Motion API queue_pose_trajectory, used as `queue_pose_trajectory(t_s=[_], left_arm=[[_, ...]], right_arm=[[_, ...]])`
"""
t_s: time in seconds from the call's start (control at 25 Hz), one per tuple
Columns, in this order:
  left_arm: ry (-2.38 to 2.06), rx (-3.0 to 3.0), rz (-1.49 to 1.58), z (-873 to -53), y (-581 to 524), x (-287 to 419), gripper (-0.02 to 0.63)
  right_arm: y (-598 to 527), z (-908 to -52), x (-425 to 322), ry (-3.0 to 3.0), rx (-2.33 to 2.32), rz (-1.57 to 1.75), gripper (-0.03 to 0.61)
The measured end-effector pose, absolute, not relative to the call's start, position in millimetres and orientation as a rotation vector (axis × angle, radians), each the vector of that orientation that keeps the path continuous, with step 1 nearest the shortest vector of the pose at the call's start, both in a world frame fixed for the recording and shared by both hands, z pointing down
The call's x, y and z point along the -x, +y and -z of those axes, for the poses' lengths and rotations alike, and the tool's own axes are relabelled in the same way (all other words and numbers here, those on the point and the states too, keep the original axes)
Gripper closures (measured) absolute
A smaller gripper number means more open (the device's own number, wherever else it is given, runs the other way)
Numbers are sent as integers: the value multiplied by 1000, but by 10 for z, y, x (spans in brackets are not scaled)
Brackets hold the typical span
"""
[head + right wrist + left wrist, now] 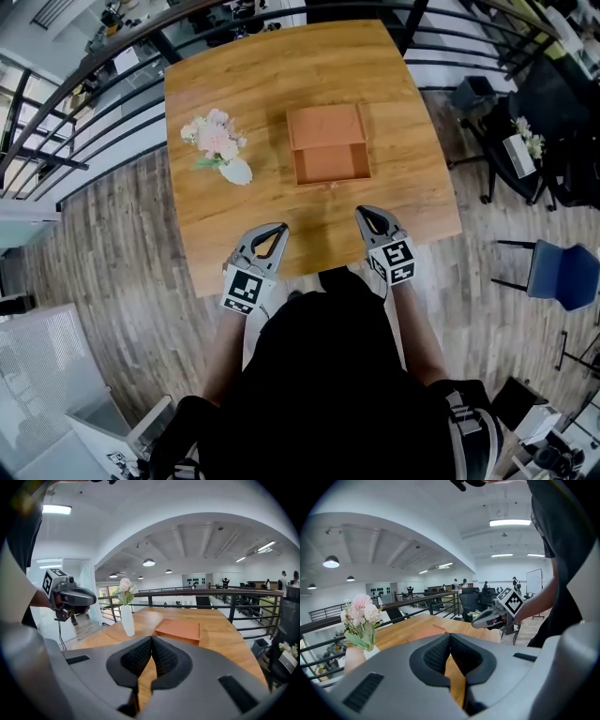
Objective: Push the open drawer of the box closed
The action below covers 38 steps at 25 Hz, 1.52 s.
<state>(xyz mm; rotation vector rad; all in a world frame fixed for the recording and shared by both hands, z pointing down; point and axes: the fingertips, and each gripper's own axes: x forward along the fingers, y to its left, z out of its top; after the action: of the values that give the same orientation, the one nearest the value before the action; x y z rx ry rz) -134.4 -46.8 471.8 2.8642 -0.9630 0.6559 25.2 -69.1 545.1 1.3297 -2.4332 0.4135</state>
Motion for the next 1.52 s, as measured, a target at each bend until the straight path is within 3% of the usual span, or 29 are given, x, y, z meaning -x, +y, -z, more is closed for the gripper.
queue_pose_trajectory(t_s=[1.52], left_arm=[[-1156,-2742,-759,-4776,-1040,706,592]], right_arm=[[-1515,-6667,-542,-2423,-928,-562,561]])
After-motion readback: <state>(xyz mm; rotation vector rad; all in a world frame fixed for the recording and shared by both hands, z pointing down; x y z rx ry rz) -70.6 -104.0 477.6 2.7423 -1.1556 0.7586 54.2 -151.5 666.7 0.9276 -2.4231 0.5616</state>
